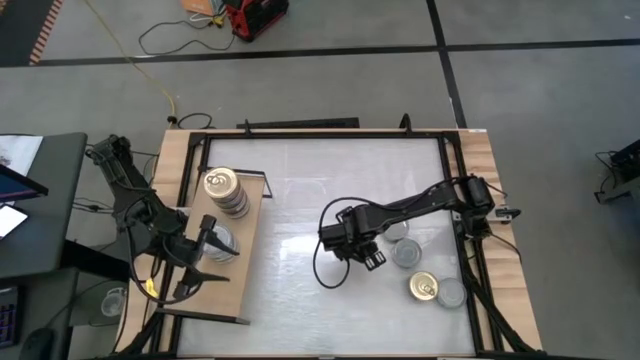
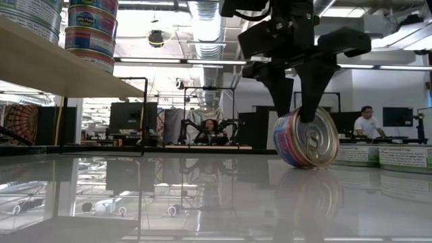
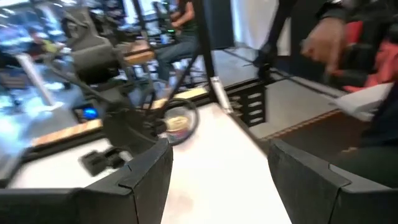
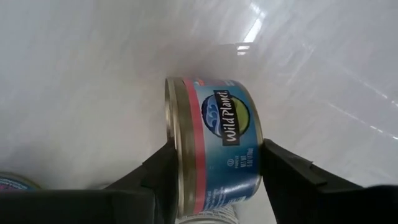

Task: Stack canned seafood by type on shelf
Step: Stack the green tuna can on top of the green tuna can on the shelf

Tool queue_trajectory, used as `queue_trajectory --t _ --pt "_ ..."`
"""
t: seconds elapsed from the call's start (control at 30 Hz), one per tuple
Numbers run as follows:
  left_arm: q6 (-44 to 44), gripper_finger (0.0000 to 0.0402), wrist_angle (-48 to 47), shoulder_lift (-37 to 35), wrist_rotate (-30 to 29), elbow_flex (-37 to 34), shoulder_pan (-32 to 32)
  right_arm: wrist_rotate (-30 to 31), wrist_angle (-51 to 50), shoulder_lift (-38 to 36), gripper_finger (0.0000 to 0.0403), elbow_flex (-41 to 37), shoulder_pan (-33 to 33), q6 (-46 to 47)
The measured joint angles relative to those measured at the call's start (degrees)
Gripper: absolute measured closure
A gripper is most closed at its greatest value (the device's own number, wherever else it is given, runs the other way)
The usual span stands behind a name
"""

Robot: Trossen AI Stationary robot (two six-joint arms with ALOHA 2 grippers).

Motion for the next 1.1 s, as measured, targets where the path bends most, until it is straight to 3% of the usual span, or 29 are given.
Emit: queue_trajectory --t 0.33,0.57,0.77,1.1 --pt "9.2 0.0152 2.7 0.0 -15.2 0.7 0.0 -0.2 -2.5 -0.4 0.0194 5.5 -3.9 0.4" --pt "16.5 0.0152 2.8 0.0 -16.8 4.5 0.0 -4.3 -4.3 -0.4 0.0194 11.5 -8.2 0.9" --pt "24.1 0.0152 2.9 0.0 -27.9 6.2 0.0 -18.3 -3.8 -0.4 0.0194 17.4 -13.6 1.0" --pt "58.6 0.0152 -3.8 4.6 -28.8 6.2 0.1 -42.9 0.8 -0.4 0.0194 24.6 -23.7 3.0"
